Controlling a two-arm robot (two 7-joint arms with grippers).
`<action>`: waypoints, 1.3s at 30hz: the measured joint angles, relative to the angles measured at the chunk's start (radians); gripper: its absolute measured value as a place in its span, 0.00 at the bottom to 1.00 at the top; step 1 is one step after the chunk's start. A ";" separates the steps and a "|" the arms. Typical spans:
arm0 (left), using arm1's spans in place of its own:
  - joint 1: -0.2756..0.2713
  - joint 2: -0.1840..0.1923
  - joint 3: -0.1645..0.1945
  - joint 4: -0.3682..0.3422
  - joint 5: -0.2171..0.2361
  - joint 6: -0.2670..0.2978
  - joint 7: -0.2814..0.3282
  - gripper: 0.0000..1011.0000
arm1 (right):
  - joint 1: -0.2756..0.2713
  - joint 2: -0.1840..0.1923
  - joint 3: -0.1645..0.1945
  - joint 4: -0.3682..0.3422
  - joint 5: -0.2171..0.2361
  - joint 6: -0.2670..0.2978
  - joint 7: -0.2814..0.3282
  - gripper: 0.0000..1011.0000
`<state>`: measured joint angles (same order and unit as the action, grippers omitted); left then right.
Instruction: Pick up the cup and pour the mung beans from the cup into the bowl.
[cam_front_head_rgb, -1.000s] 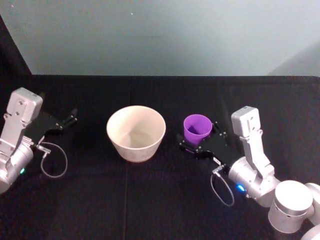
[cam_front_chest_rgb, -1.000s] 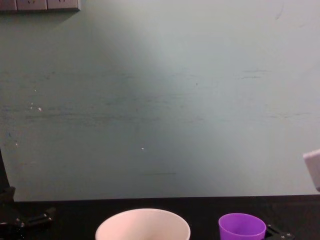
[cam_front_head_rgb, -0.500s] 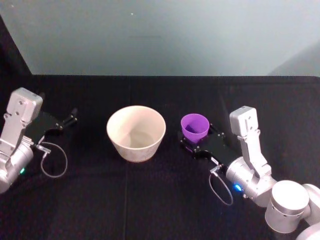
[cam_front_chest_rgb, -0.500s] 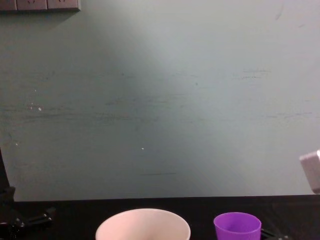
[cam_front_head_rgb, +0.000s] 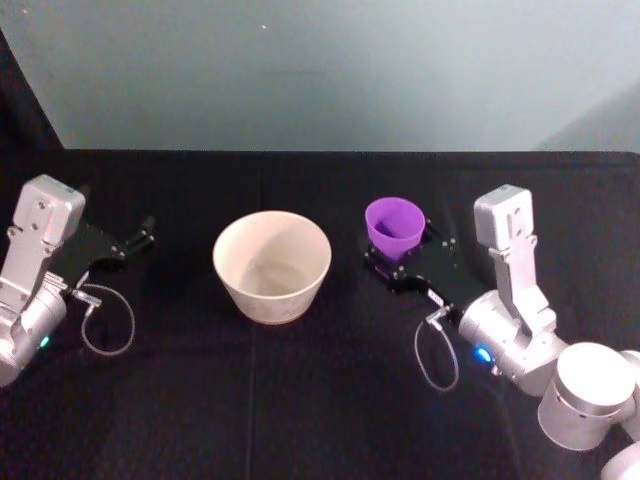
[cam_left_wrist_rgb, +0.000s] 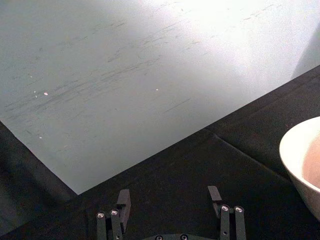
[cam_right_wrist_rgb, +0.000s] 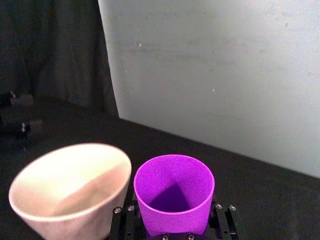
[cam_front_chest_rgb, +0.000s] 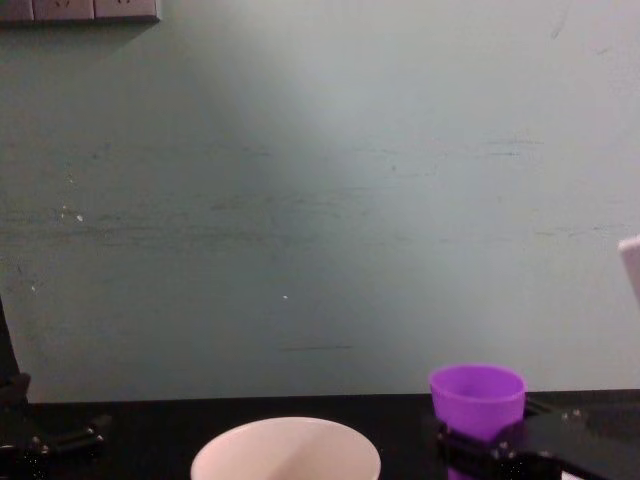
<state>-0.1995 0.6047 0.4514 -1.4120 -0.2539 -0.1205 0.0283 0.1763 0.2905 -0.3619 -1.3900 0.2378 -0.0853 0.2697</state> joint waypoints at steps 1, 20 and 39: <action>0.000 0.000 0.000 0.000 0.000 0.000 0.000 0.99 | -0.003 0.000 0.007 -0.016 0.001 0.005 0.002 0.71; 0.000 0.000 0.000 0.000 0.000 0.000 0.000 0.99 | -0.022 -0.007 0.062 -0.139 0.023 0.084 0.022 0.71; 0.000 0.000 0.000 0.000 0.000 0.000 0.000 0.99 | -0.021 -0.006 0.061 -0.137 0.024 0.075 0.021 0.71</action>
<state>-0.1995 0.6047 0.4514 -1.4120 -0.2539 -0.1205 0.0283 0.1551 0.2842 -0.3008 -1.5267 0.2622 -0.0102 0.2905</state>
